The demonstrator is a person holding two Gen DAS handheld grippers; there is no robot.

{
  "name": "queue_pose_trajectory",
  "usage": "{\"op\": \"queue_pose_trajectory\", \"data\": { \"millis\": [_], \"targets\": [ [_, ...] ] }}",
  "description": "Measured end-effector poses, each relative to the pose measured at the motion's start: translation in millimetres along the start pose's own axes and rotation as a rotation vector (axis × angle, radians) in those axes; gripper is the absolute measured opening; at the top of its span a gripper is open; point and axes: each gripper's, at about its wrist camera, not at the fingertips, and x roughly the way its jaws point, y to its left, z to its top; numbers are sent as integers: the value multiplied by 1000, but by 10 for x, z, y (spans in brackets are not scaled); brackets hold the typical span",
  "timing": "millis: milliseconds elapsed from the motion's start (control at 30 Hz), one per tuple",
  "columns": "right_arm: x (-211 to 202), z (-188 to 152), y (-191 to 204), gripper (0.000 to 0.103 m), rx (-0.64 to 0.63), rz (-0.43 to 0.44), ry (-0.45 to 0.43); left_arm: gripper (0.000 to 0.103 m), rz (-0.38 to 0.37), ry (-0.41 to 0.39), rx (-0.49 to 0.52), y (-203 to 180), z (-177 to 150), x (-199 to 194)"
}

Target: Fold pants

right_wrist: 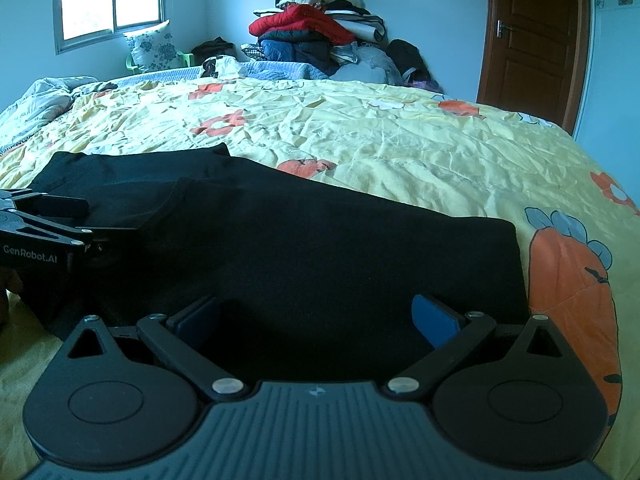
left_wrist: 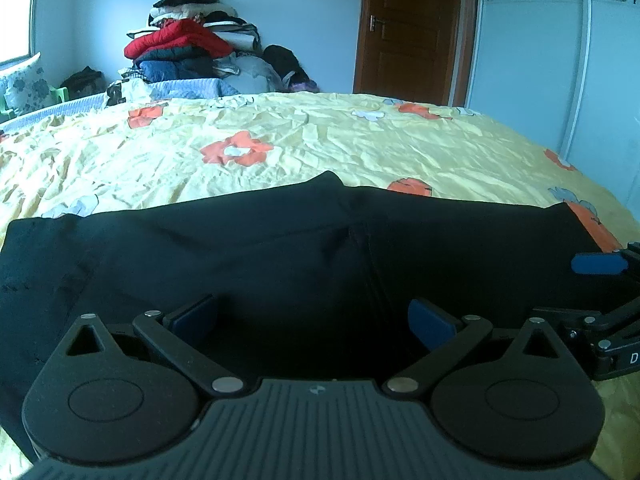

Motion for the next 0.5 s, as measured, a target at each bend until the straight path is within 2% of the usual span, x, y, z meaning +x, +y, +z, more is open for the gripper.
{"op": "queue_pose_trajectory", "data": {
  "millis": [400,500],
  "targets": [
    [3,7,6,103,4,-8,1,103,4,-1,-7,49,11,-70],
    [1,9,8,103,4,-10,1,103,48,-37,6,154,60,-189]
  ]
}}
